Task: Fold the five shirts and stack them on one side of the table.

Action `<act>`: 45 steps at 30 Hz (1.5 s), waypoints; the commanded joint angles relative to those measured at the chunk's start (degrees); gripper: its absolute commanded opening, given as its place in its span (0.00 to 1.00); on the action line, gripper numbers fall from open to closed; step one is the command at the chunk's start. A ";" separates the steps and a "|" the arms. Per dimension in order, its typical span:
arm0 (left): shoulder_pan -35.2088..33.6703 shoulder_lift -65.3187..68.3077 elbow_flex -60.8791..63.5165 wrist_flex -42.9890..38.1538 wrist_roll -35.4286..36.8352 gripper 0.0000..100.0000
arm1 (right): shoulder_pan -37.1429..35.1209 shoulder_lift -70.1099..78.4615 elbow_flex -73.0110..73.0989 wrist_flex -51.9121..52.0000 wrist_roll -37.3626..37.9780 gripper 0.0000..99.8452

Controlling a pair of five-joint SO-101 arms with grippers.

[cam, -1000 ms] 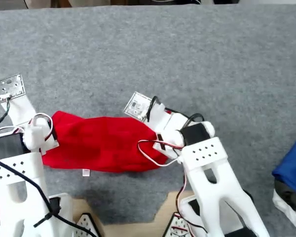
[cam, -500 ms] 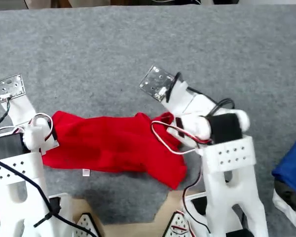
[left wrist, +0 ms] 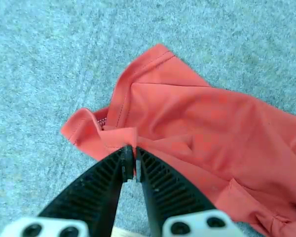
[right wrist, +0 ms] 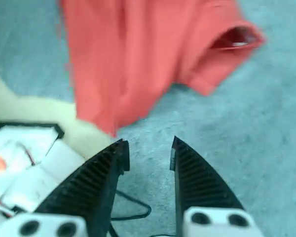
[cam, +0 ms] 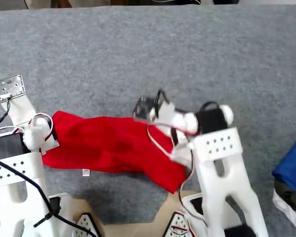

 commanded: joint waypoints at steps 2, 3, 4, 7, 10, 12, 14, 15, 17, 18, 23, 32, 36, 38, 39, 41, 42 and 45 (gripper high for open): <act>-0.53 -0.57 -0.26 -0.53 0.18 0.02 | -0.04 -7.34 8.75 0.44 6.33 0.15; -0.44 -0.57 -0.26 -0.53 0.18 0.02 | 0.84 -7.60 9.36 0.44 7.21 0.15; -0.26 -0.57 -0.26 -0.62 0.18 0.02 | 1.27 -7.34 10.24 0.18 8.09 0.15; -0.18 -0.31 -0.35 -1.05 0.18 0.02 | 3.03 -3.91 11.65 -1.05 8.70 0.15; -0.18 -0.22 -0.44 -1.05 0.26 0.02 | 5.49 3.74 9.98 -0.97 8.79 0.15; -0.18 -0.22 -0.35 -1.05 0.35 0.02 | 6.99 10.15 7.78 -0.44 9.32 0.15; -0.18 -0.22 -0.35 -1.05 0.35 0.02 | 7.69 15.96 4.97 0.09 9.76 0.15; -0.18 -0.22 -0.44 -1.05 0.44 0.02 | 7.69 18.42 3.82 0.09 9.85 0.15; -0.18 -0.22 -0.44 -1.05 0.44 0.02 | 7.60 22.29 1.71 0.09 10.02 0.15; -0.18 -0.22 -0.44 -1.05 0.44 0.02 | 7.43 23.60 1.01 0.18 10.46 0.15; -0.18 -0.22 -0.18 -1.05 0.44 0.02 | 5.41 26.24 0.66 1.05 15.12 0.15; -0.18 -0.22 -0.18 -1.05 0.44 0.02 | 1.89 25.80 5.76 0.97 25.93 0.15; -0.18 -0.22 -0.18 -1.05 0.44 0.02 | -0.31 25.98 5.93 0.97 27.69 0.15; -0.18 -0.22 -0.18 -1.05 0.44 0.02 | -1.10 26.33 6.29 0.79 29.19 0.15; -0.18 -0.22 -0.18 -1.05 0.44 0.02 | -1.36 26.33 6.55 0.00 29.45 0.15; -0.18 -0.22 -0.18 -1.05 0.44 0.02 | -1.63 26.33 7.16 -1.49 29.54 0.15; -0.18 -0.22 -0.18 -1.05 0.44 0.02 | -1.63 26.42 7.25 -2.02 29.54 0.15; -0.18 -0.22 -0.18 -1.05 0.44 0.02 | -1.63 26.42 7.52 -2.99 29.27 0.14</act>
